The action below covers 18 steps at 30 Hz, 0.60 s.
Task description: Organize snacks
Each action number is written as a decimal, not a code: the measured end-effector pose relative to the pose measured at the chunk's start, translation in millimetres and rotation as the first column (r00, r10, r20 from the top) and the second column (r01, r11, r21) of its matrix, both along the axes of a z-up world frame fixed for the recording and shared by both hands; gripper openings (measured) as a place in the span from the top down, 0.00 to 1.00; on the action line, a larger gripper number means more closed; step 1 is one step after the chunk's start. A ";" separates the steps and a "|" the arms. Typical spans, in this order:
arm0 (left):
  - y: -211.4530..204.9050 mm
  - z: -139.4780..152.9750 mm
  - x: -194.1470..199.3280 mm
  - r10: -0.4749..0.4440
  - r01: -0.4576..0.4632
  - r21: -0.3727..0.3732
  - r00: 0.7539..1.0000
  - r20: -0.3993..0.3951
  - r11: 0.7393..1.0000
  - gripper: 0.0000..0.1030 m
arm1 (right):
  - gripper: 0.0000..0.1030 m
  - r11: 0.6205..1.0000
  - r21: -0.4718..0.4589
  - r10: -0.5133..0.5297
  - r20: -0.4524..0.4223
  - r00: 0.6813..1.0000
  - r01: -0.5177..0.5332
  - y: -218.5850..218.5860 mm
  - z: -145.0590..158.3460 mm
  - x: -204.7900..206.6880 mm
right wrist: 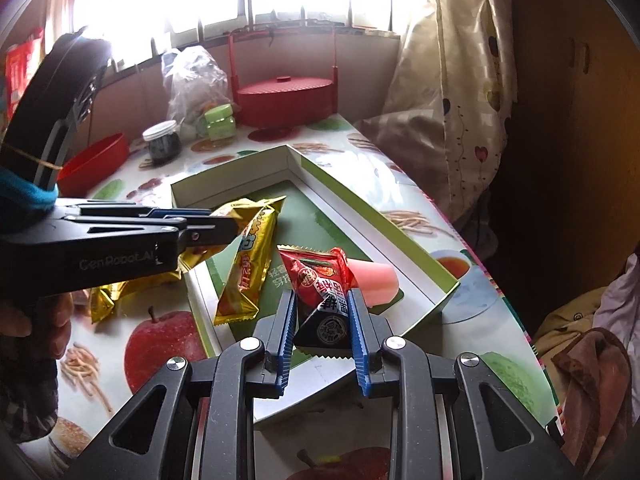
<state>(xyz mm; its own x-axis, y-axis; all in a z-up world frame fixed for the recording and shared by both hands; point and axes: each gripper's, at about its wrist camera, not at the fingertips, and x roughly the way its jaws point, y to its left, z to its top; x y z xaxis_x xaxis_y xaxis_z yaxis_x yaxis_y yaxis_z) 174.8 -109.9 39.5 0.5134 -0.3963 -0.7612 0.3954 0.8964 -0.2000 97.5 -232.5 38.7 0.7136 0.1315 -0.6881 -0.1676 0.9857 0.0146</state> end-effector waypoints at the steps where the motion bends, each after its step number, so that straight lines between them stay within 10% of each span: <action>1: -0.1 -1.0 0.6 -0.001 0.001 0.000 1.000 -0.003 1.000 0.77 | 0.76 1.000 -0.005 0.001 0.001 1.000 -0.001 0.8 -0.6 0.2; 18: 1.0 -7.2 3.3 0.003 -0.004 -0.022 1.000 -0.031 1.000 0.75 | 0.73 1.000 0.012 0.024 -0.029 0.999 -0.023 4.5 -6.0 3.2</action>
<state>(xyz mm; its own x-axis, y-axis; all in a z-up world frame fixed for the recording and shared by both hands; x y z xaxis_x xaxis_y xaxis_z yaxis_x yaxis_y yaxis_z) 178.1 -108.9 32.4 0.4912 -0.4116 -0.7677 0.3859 0.8929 -0.2319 100.7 -228.0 32.7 0.6899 0.1564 -0.7068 -0.1900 0.9813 0.0317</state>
